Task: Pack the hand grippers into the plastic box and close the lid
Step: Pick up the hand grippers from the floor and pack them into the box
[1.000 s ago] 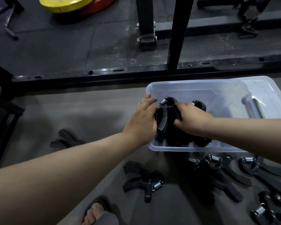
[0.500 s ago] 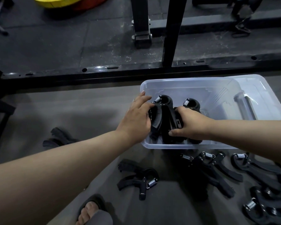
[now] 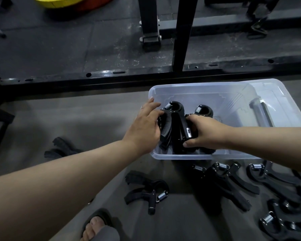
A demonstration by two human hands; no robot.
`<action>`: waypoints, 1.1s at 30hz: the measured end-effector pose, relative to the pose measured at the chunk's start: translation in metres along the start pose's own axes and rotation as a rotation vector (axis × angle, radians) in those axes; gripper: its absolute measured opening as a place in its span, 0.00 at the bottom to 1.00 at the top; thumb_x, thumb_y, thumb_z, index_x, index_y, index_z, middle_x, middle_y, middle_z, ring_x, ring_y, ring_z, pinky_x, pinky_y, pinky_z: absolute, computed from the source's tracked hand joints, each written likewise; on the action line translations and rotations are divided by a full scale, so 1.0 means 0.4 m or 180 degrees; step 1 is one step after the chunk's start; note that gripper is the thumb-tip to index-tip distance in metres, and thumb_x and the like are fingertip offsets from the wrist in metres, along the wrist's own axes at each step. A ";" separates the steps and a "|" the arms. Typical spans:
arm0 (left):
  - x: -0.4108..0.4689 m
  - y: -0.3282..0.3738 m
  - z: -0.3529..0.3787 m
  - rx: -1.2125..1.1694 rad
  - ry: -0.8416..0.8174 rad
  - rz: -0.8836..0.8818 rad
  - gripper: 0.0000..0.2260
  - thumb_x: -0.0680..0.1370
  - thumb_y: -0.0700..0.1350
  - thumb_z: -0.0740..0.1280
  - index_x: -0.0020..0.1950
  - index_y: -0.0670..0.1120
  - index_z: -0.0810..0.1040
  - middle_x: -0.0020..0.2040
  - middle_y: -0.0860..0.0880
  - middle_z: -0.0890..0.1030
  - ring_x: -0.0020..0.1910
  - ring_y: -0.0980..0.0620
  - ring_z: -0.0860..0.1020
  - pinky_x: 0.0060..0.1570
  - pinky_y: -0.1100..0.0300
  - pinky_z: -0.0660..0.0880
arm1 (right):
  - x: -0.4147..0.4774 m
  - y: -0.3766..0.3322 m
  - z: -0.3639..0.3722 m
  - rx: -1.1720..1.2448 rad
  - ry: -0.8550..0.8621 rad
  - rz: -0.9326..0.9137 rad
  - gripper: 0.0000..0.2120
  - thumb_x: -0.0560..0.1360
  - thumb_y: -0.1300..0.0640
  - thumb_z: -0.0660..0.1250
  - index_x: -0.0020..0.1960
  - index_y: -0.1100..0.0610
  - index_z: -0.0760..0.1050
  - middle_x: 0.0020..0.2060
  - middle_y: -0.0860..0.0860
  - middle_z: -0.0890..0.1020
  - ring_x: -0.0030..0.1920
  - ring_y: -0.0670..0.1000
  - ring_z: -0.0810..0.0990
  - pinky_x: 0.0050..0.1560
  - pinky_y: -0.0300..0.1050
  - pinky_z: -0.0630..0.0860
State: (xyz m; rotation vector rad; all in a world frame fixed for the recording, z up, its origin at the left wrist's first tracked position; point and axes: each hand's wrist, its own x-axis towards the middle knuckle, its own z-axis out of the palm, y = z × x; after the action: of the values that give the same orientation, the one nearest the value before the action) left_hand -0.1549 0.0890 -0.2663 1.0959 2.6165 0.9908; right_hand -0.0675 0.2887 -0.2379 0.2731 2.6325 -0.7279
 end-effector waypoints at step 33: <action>-0.199 -0.403 -0.204 0.2032 -0.1716 -0.1859 0.21 0.76 0.48 0.64 0.67 0.43 0.70 0.66 0.40 0.70 0.66 0.38 0.68 0.65 0.49 0.67 | 0.127 -0.222 0.172 0.0466 0.0417 -0.0505 0.42 0.80 0.46 0.57 0.77 0.58 0.29 0.77 0.52 0.32 0.77 0.48 0.33 0.72 0.40 0.36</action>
State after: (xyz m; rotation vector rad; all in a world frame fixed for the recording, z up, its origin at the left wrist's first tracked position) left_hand -0.2210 -0.0913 -0.3127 0.4878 2.5480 -0.2467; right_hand -0.1165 0.1816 -0.2734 0.1583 2.7519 -0.9887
